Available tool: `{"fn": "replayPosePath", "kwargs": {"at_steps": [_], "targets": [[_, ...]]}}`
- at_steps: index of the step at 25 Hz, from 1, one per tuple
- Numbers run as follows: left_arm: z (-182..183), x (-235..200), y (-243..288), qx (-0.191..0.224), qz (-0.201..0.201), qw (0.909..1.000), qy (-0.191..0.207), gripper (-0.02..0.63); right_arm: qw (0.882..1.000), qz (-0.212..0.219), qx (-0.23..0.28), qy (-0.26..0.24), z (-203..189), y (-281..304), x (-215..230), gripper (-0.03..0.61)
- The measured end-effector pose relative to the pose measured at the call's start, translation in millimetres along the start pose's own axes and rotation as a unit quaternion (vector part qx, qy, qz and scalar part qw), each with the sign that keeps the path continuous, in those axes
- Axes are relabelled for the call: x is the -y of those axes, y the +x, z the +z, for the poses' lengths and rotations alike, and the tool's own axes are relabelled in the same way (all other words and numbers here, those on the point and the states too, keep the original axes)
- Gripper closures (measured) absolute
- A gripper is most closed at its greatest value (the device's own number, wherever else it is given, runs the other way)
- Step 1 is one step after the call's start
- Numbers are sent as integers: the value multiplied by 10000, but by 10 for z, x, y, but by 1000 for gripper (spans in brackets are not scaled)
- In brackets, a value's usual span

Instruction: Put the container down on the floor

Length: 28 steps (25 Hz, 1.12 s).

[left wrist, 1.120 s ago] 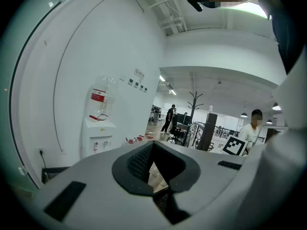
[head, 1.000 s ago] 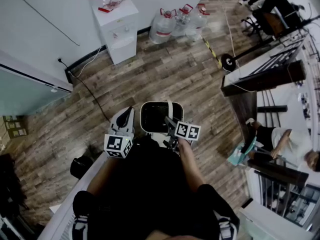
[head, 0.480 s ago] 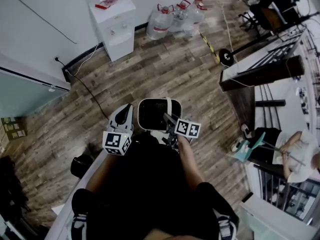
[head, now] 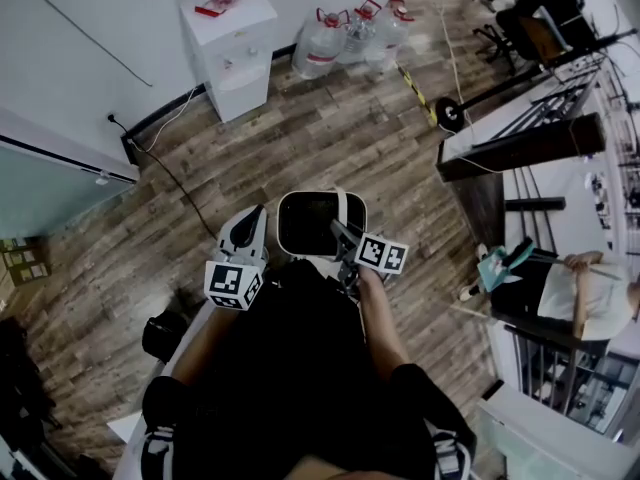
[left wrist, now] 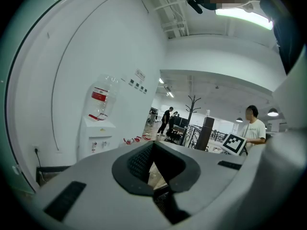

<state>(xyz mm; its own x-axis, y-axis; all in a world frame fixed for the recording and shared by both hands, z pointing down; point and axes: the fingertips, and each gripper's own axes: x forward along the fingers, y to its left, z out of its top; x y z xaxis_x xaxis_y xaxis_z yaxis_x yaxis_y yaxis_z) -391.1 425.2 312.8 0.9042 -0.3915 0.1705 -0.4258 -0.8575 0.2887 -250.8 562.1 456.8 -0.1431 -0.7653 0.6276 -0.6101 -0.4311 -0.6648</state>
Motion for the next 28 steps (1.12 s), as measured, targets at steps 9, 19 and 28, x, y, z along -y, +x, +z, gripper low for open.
{"fn": "replayPosePath", "kwargs": {"at_steps": [9, 19, 28], "targets": [[-19, -148, 119, -77, -61, 9999, -90, 586, 9991, 276, 158, 291, 281, 198, -113, 457], [174, -184, 787, 52, 183, 9998, -19, 586, 9981, 597, -38, 129, 896, 522, -54, 459], [268, -183, 1809, 39, 670, 9976, -153, 586, 9955, 805, -470, -166, 1739, 768, 291, 458]]}}
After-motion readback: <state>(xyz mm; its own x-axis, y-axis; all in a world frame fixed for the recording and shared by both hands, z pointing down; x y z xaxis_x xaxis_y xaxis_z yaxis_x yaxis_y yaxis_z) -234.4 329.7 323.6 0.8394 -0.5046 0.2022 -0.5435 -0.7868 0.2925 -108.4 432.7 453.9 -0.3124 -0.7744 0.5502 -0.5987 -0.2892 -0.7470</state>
